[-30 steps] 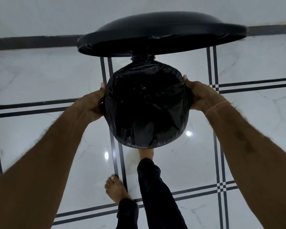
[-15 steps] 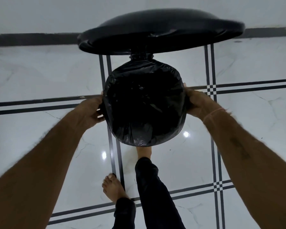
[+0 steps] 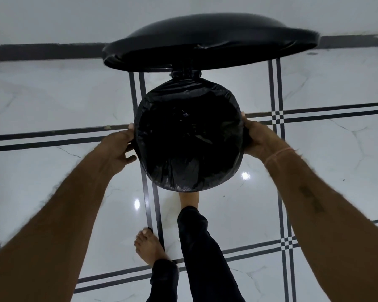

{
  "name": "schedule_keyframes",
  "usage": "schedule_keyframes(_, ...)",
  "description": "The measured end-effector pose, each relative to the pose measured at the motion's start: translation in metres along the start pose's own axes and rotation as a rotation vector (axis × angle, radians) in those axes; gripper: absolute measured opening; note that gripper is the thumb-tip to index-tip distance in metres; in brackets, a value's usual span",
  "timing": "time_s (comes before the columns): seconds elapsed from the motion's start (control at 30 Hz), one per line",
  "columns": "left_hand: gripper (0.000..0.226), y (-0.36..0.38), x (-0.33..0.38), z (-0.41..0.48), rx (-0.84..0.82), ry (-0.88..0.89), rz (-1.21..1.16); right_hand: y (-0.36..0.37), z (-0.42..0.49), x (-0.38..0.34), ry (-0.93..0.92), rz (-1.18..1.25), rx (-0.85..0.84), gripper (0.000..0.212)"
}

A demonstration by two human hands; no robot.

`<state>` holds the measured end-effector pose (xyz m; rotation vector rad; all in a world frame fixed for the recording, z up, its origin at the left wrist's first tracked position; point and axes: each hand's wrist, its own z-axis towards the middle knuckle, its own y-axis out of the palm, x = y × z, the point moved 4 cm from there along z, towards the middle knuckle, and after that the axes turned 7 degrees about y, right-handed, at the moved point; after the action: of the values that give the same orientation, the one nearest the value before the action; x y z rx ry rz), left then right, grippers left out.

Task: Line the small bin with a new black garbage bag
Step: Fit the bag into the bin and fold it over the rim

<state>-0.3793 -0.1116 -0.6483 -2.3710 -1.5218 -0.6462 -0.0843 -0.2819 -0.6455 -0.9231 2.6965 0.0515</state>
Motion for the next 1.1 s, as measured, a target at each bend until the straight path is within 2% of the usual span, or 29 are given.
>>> schedule_keyframes(0.1, 0.020, -0.003, -0.002, 0.000, 0.049, 0.049, 0.009, -0.005, -0.006, -0.001, -0.106, -0.148, 0.080, 0.044)
schedule_keyframes(0.2, 0.031, 0.003, -0.003, -0.010, 0.052, 0.125, 0.002, -0.006, -0.015, 0.001, -0.155, -0.193, 0.030, 0.058)
schedule_keyframes(0.3, 0.037, 0.009, -0.005, -0.011, 0.044, 0.143, -0.003, -0.003, -0.014, 0.006, -0.087, -0.111, -0.038, 0.052)
schedule_keyframes(0.37, 0.037, 0.012, -0.006, -0.012, 0.075, 0.118, -0.063, 0.001, -0.013, 0.007, -0.049, 0.002, -0.020, 0.050)
schedule_keyframes(0.43, 0.033, 0.012, -0.007, -0.014, 0.178, 0.094, -0.149, 0.003, -0.019, 0.008, -0.094, 0.065, 0.105, 0.045)
schedule_keyframes(0.5, 0.036, 0.012, -0.013, -0.019, 0.320, 0.073, -0.229, -0.002, -0.028, 0.014, -0.196, 0.100, 0.317, 0.037)
schedule_keyframes(0.57, 0.044, 0.018, -0.026, -0.033, 0.337, 0.047, -0.291, -0.007, -0.036, 0.034, -0.186, 0.153, 0.384, 0.037)
schedule_keyframes(0.6, 0.048, 0.024, -0.034, -0.041, 0.283, 0.026, -0.314, -0.008, -0.040, 0.047, -0.116, 0.184, 0.343, 0.061)
schedule_keyframes(0.63, 0.051, 0.029, -0.041, -0.047, 0.234, 0.004, -0.348, -0.008, -0.039, 0.058, -0.063, 0.200, 0.259, 0.044)
schedule_keyframes(0.73, 0.052, 0.025, -0.049, -0.052, 0.231, -0.009, -0.405, -0.010, -0.043, 0.069, 0.027, 0.263, 0.155, 0.037)
schedule_keyframes(0.9, 0.044, 0.023, -0.052, -0.043, 0.202, -0.044, -0.550, -0.015, -0.021, 0.063, 0.086, 0.417, 0.125, 0.031)
schedule_keyframes(1.03, 0.081, 0.019, -0.080, -0.013, 0.161, -0.029, -0.628, -0.019, -0.014, 0.072, 0.037, 0.400, 0.095, 0.037)
schedule_keyframes(1.1, 0.059, 0.024, -0.074, -0.033, 0.209, 0.002, -0.646, -0.019, -0.020, 0.078, 0.045, 0.387, 0.053, 0.043)
